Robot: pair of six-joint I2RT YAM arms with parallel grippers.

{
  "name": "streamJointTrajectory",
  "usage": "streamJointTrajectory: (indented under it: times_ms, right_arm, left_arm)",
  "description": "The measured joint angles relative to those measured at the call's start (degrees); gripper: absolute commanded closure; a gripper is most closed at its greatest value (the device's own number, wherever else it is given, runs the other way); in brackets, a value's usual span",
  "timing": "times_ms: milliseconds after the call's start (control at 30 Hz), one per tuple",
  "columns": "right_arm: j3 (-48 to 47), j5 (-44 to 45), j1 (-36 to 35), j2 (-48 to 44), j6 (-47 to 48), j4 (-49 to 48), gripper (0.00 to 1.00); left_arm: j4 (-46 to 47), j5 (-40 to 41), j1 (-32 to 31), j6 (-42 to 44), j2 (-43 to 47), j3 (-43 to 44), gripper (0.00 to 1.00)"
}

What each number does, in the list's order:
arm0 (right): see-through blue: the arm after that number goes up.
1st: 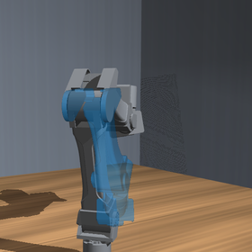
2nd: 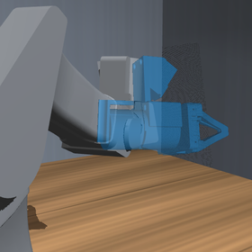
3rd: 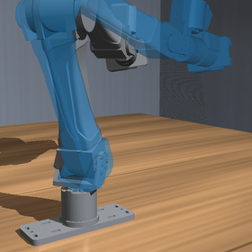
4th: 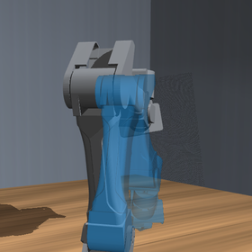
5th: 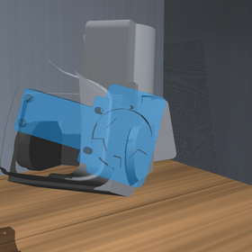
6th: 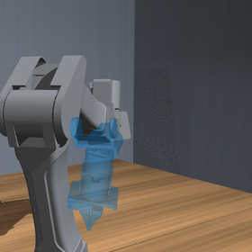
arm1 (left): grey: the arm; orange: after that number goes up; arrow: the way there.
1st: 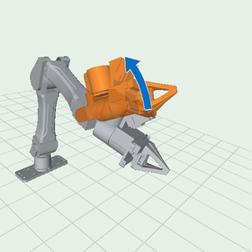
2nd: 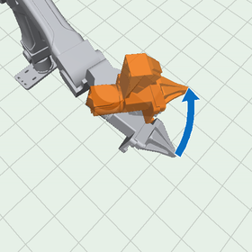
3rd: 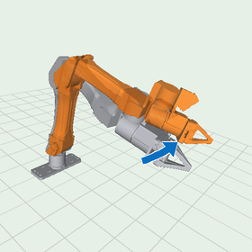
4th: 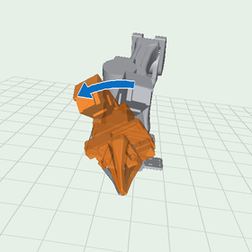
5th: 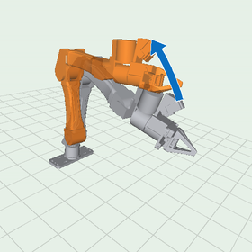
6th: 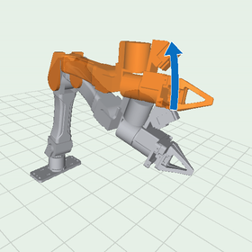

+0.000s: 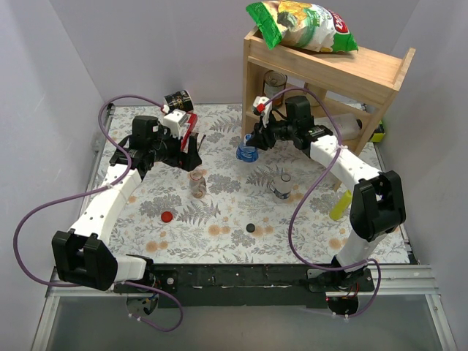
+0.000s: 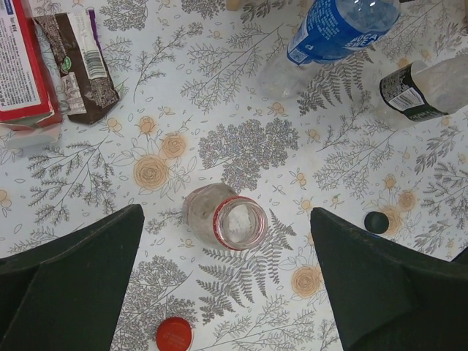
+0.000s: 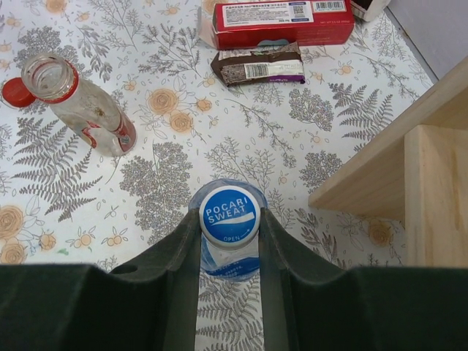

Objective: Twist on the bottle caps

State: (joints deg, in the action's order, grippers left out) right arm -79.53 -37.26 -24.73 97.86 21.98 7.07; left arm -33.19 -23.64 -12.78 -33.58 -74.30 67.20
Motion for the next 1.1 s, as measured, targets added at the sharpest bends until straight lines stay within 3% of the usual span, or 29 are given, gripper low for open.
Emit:
streamJointTrajectory:
  times_ms: [33, 100, 200, 667, 800, 1100]
  right_arm:
    - [0.2, -0.04, 0.0, -0.02, -0.11, -0.33, 0.56]
    - [0.55, -0.15, 0.02, -0.07, -0.44, -1.01, 0.34]
    - [0.72, 0.09, 0.02, -0.09, -0.87, -0.7, 0.29]
    - [1.66, 0.26, 0.02, -0.09, -1.86, -0.26, 0.23]
    - [1.66, 0.24, 0.02, -0.09, -2.16, -0.28, 0.1]
    - [1.66, 1.14, 0.02, -0.5, -2.54, -0.11, 0.08]
  left_arm:
    - [0.2, -0.07, 0.04, -0.15, 0.0, -0.15, 0.02]
    - [0.68, -0.15, 0.09, -0.28, 0.0, -0.39, 0.02]
    - [1.6, 0.15, 0.2, -0.26, 0.0, -0.68, 0.02]
    - [2.38, 0.26, 0.24, -0.13, 0.0, -1.66, 0.02]
    - [2.38, 0.02, 0.24, -0.11, 0.0, -1.79, 0.02]
    - [2.4, -0.39, 0.24, 0.42, 0.0, -1.79, 0.02]
